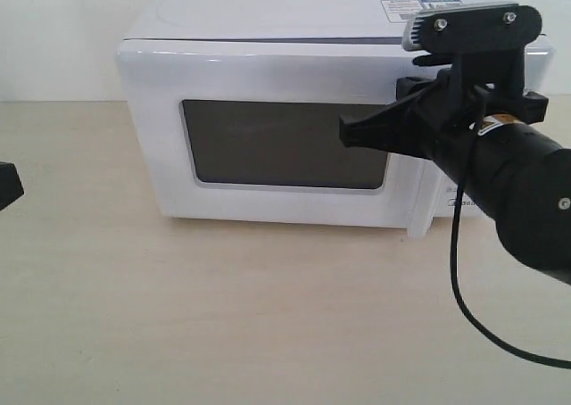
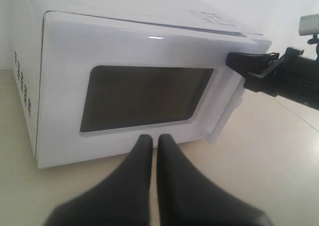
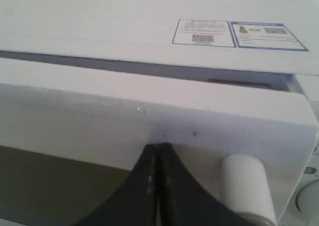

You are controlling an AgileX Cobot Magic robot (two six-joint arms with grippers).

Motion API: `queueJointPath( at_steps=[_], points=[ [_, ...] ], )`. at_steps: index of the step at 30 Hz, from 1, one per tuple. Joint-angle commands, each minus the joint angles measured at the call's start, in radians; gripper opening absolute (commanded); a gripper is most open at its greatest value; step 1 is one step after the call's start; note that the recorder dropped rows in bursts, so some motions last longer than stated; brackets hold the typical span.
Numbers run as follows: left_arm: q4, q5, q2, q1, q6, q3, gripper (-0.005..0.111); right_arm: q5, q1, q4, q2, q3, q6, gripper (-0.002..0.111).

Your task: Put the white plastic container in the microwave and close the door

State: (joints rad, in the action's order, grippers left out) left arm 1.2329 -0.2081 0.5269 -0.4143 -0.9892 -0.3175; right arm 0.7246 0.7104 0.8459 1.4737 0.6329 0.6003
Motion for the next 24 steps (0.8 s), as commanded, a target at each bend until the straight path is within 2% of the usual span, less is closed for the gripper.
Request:
queueJointPath(
  at_steps=[1, 19, 24],
  points=[
    [0.008, 0.018, -0.007, -0.005, 0.008, 0.004, 0.004, 0.004, -0.004, 0.000, 0.015, 0.007, 0.002, 0.000],
    [0.006, 0.027, -0.007, -0.005, 0.006, 0.004, 0.004, 0.115, -0.010, 0.000, 0.019, 0.012, 0.012, 0.000],
    [0.006, 0.027, -0.007, -0.005, 0.006, 0.004, 0.004, 0.015, -0.055, 0.002, 0.026, 0.054, 0.010, 0.000]
  ],
)
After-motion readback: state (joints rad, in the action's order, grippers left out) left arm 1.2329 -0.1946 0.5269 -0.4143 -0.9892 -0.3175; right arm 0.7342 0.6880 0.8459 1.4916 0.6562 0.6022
